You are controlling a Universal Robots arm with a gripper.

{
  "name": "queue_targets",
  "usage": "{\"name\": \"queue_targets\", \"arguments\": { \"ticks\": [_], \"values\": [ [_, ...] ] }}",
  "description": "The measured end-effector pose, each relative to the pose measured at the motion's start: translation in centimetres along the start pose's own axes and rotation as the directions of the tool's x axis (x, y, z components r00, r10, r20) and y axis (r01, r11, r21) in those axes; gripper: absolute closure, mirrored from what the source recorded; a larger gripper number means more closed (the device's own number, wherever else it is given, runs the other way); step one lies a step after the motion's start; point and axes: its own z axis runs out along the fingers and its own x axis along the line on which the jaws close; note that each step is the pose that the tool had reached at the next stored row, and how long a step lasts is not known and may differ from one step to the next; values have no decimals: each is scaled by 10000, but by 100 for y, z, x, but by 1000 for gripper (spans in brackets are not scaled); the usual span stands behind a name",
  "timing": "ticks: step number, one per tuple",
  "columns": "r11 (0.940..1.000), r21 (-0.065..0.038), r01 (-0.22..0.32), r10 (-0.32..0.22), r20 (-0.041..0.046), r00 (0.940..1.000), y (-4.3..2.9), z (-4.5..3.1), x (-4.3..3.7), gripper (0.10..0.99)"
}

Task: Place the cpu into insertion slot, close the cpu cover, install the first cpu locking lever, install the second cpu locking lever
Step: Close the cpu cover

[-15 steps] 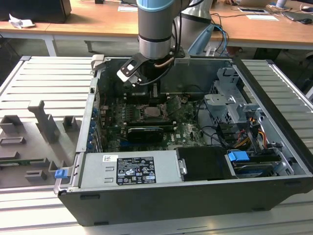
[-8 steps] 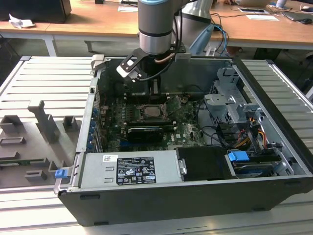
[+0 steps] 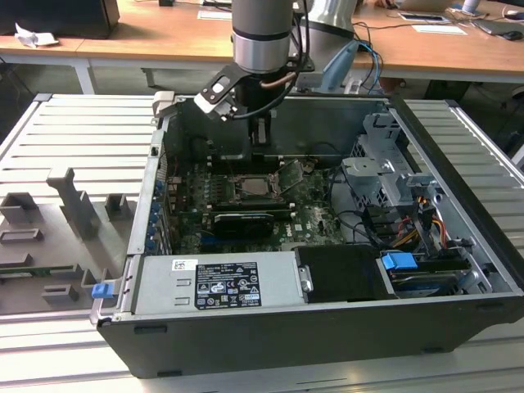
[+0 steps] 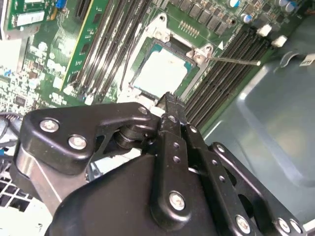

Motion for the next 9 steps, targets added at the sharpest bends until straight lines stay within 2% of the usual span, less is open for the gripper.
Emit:
{"name": "queue_targets", "arguments": {
  "ticks": [4,7,9],
  "values": [
    [10000,6,0,0,2,10000,143,5,0,980],
    [10000,6,0,0,1,10000,188,7,0,980],
    [10000,6,-1,1,0,10000,270,13,1,980]
  ]
}}
